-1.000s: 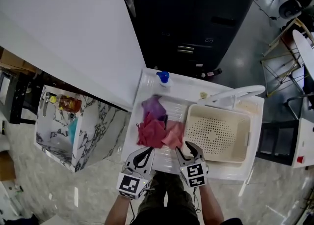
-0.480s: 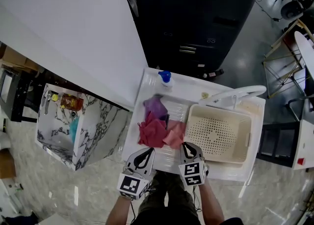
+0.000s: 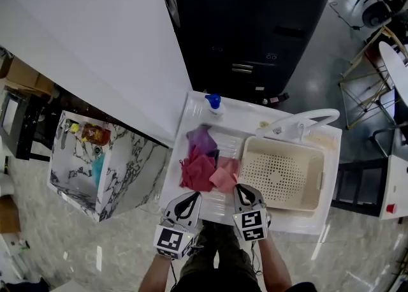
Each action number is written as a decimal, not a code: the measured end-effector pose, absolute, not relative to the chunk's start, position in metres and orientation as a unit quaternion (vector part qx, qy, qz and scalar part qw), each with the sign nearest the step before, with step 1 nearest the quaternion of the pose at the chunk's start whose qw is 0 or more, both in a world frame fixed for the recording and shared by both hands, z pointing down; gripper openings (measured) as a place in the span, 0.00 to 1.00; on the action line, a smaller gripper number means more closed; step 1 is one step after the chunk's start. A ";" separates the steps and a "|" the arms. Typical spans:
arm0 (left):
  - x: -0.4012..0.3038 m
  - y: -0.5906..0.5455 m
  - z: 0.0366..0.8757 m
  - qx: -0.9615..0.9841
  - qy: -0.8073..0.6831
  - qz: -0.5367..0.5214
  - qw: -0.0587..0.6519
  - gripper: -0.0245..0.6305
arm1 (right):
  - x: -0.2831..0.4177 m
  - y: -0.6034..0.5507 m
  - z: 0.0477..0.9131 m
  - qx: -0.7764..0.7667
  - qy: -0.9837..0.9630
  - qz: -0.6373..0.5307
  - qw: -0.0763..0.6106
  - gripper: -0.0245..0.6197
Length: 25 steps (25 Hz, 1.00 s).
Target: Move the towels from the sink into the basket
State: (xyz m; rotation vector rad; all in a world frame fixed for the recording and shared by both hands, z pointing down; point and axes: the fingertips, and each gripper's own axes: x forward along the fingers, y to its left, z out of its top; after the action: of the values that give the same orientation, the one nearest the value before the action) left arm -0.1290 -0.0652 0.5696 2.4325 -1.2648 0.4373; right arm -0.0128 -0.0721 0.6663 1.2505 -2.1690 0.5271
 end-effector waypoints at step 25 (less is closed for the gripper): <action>-0.138 -0.049 0.462 0.883 -0.450 0.091 0.095 0.04 | -0.013 -0.069 0.500 0.528 -0.824 0.063 0.197 0.09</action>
State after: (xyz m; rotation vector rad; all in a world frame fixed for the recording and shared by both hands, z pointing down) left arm -0.1377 -0.0490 0.4623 2.6180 -1.3344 0.2704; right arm -0.0135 -0.0689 0.4999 1.4771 -2.3071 0.1773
